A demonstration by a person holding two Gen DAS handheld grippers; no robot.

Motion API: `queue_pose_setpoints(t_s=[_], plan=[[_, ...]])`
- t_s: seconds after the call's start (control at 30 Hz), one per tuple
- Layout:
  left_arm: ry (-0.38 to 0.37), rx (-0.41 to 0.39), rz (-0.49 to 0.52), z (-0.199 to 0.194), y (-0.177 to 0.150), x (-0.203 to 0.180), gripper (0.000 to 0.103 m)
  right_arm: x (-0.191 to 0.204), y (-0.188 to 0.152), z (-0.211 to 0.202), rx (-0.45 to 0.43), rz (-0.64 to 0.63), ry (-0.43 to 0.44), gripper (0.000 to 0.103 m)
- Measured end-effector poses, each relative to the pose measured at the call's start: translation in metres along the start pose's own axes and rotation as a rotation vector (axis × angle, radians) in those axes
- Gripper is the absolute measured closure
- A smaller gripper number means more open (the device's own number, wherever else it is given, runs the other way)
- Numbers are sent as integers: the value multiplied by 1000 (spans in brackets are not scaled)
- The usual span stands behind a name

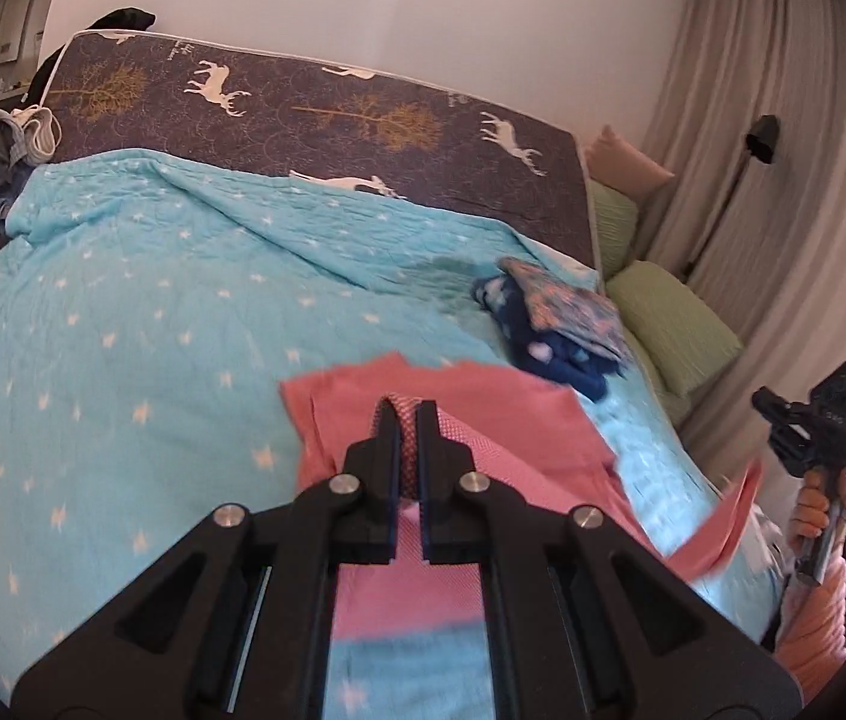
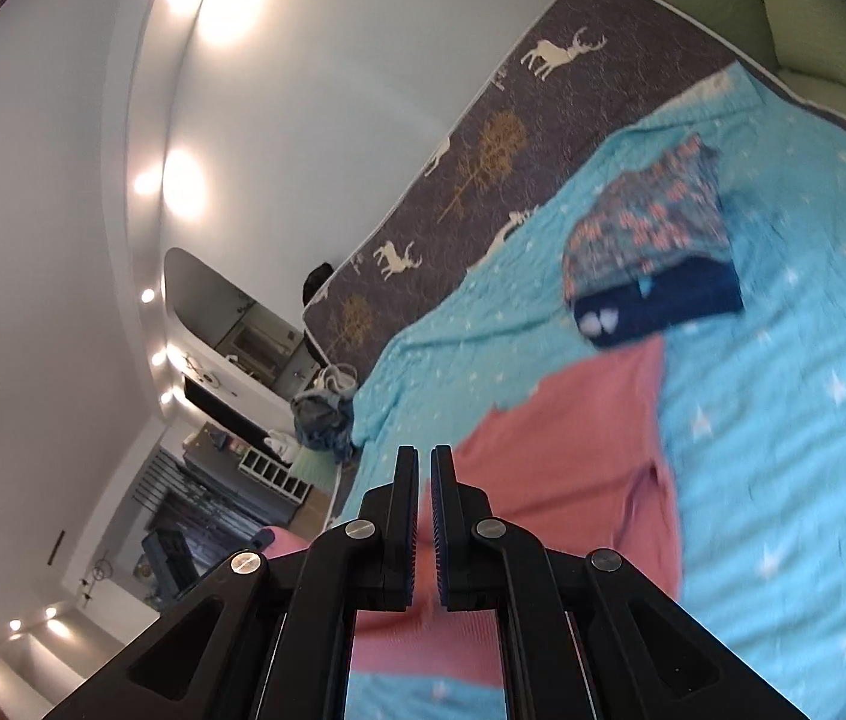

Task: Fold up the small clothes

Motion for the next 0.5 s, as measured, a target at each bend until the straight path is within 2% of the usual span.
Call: queue_pose_setpoints(t_s=[0.07, 0.13, 0.23, 0.3, 0.37, 0.43, 0.5], plan=[[28, 14, -12, 31, 16, 6, 97, -8, 23, 23, -9, -13, -36, 99], [34, 57, -41, 57, 16, 14, 97, -21, 37, 46, 0, -38, -110, 98], [41, 142, -65, 92, 2, 25, 97, -38, 24, 70, 95, -120, -223, 96], [55, 179, -51, 105, -13, 31, 97, -42, -4, 78, 180, -229, -290, 95], [58, 211, -66, 117, -26, 38, 97, -39, -49, 84, 290, -391, -355, 94], [61, 232, -85, 125, -33, 42, 97, -30, -96, 88, 406, -535, -383, 92], [68, 244, -101, 131, -37, 44, 97, -11, -152, 93, 527, -731, -392, 85]])
Point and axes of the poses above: each gripper's, at about its wrist camera, not at the fingertips, and z roughly the way its jaws point, x to its left, y to its top, the point moved 4 cm from there along z, roughly the way its jaws point, and after that the axes turned 3 degrees about y, right-handed, at the moved point
